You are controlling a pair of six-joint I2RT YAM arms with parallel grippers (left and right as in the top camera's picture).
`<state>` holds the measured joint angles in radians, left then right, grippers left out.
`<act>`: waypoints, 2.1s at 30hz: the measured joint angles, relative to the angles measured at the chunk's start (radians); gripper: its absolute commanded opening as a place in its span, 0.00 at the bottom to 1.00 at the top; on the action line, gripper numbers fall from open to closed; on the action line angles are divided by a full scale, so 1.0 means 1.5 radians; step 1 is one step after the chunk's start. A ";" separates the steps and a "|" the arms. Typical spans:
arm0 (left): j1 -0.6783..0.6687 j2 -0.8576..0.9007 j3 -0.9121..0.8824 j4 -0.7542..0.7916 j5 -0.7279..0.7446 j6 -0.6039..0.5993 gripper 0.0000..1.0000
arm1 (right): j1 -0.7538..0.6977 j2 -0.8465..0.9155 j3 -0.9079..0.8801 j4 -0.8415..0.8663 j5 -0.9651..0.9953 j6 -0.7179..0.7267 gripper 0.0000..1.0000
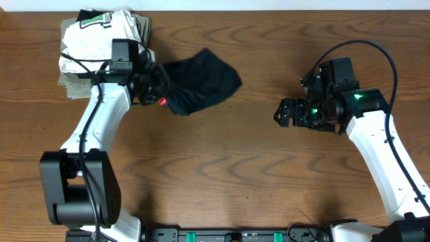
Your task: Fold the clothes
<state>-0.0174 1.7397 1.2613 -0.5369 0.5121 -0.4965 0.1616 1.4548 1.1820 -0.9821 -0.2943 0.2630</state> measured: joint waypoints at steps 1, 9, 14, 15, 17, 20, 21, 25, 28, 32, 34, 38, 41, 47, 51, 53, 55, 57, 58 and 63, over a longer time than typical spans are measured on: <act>0.004 -0.005 0.000 -0.010 -0.008 -0.005 0.06 | 0.000 0.000 0.000 0.001 0.000 0.000 0.99; 0.024 -0.007 0.000 -0.076 -0.036 -0.058 0.07 | 0.000 0.000 0.000 0.002 0.000 0.000 0.99; 0.024 -0.007 0.000 -0.123 -0.045 -0.081 0.89 | 0.000 0.000 0.000 0.002 0.000 0.000 0.99; 0.024 -0.007 0.000 -0.132 -0.046 -0.084 0.97 | 0.000 0.000 0.000 0.002 0.000 0.000 0.99; 0.024 -0.007 0.000 -0.153 -0.047 -0.089 0.98 | 0.000 0.000 0.000 0.003 0.000 0.000 0.99; 0.024 -0.007 0.000 -0.188 -0.048 -0.103 0.98 | 0.000 0.000 0.000 0.003 0.000 0.000 0.99; 0.024 -0.007 0.000 -0.199 -0.048 -0.107 0.98 | 0.000 0.000 0.000 0.003 0.000 0.000 0.99; 0.024 -0.007 0.000 -0.207 -0.050 -0.120 0.98 | 0.000 0.000 0.000 0.004 0.000 0.000 0.99; 0.029 -0.007 0.000 -0.180 -0.060 -0.123 0.98 | 0.000 0.000 0.000 0.003 0.000 0.000 0.99; 0.042 -0.007 0.000 -0.142 -0.070 -0.113 0.98 | 0.000 0.000 0.000 0.002 0.000 0.000 0.99; 0.049 -0.007 0.000 -0.122 -0.073 -0.098 0.98 | 0.000 0.000 0.000 0.002 0.000 0.000 0.99; 0.053 -0.007 0.000 -0.086 -0.078 -0.068 0.98 | 0.000 0.000 0.000 0.002 0.000 0.000 0.99; 0.053 -0.007 0.000 -0.070 -0.080 -0.051 0.98 | 0.000 0.000 0.000 0.002 0.000 0.000 0.99; 0.053 -0.007 0.000 -0.095 -0.080 -0.037 0.98 | 0.000 0.000 0.000 0.002 0.000 0.000 0.99; 0.053 -0.007 0.000 -0.154 -0.082 -0.035 0.98 | 0.000 0.000 0.000 0.003 0.001 0.000 0.99; 0.053 -0.007 -0.001 -0.165 -0.082 -0.035 0.98 | 0.000 0.000 0.000 0.004 0.000 0.000 0.99; 0.053 -0.007 -0.006 -0.167 -0.082 -0.039 0.92 | 0.000 0.000 0.000 0.005 0.000 0.000 0.99; 0.053 -0.004 -0.013 -0.164 -0.083 -0.042 0.83 | 0.000 0.000 0.000 0.005 0.000 0.000 0.99; 0.053 -0.002 -0.016 -0.160 -0.082 -0.044 0.76 | 0.000 0.000 0.000 0.005 0.000 0.000 0.99; 0.053 0.018 -0.019 -0.136 -0.083 -0.048 0.69 | 0.000 0.000 0.000 0.005 0.000 0.000 0.99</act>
<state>0.0628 1.7672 1.2327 -0.7406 0.3878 -0.5682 0.1616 1.4551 1.1820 -0.9752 -0.2939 0.2630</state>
